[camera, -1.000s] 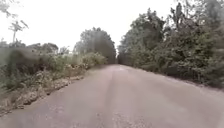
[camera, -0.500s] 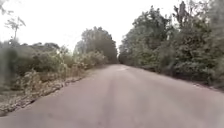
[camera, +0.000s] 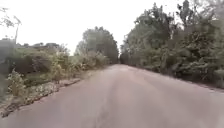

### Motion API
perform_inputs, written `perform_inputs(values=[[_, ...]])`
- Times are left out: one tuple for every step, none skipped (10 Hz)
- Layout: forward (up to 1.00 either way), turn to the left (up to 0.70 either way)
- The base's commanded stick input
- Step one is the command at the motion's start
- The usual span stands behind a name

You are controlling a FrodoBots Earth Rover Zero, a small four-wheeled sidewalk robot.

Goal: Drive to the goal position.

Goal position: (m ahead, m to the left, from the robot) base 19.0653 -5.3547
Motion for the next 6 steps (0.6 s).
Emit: perform_inputs(values=[[1.00,0.00],[1.00,0.00],[1.00,0.00],[1.00,0.00],[1.00,0.00],[1.00,0.00]])
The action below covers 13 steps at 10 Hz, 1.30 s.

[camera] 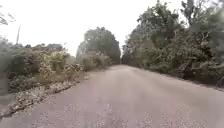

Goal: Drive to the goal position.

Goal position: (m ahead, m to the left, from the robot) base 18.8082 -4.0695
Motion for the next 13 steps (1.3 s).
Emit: perform_inputs(values=[[1.00,0.00],[1.00,0.00],[1.00,0.00],[1.00,0.00],[1.00,0.00],[1.00,0.00],[1.00,0.00],[1.00,-0.03],[1.00,-0.30],[1.00,-0.40],[1.00,-0.40],[1.00,-0.40],[1.00,-0.30]])
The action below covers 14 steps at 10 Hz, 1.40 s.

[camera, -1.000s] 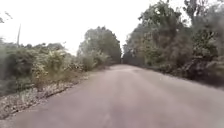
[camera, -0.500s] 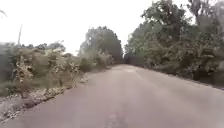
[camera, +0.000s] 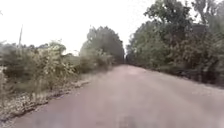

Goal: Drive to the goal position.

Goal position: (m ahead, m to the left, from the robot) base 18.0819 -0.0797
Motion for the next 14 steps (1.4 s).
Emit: perform_inputs(values=[[1.00,0.00],[1.00,0.00],[1.00,0.00],[1.00,0.00],[1.00,0.00],[1.00,0.00],[1.00,0.00],[1.00,0.00],[1.00,0.00],[1.00,0.00],[1.00,0.00],[1.00,0.00],[1.00,0.00],[1.00,0.00]])
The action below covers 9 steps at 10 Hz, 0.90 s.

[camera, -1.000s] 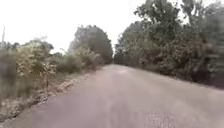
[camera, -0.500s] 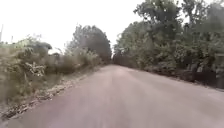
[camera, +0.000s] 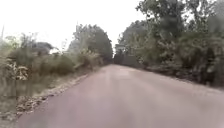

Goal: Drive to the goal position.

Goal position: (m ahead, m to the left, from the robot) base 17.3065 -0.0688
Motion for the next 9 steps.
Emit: perform_inputs(values=[[1.00,0.00],[1.00,0.00],[1.00,0.00],[1.00,0.00],[1.00,0.00],[1.00,0.00],[1.00,0.00],[1.00,0.00],[1.00,0.00]])
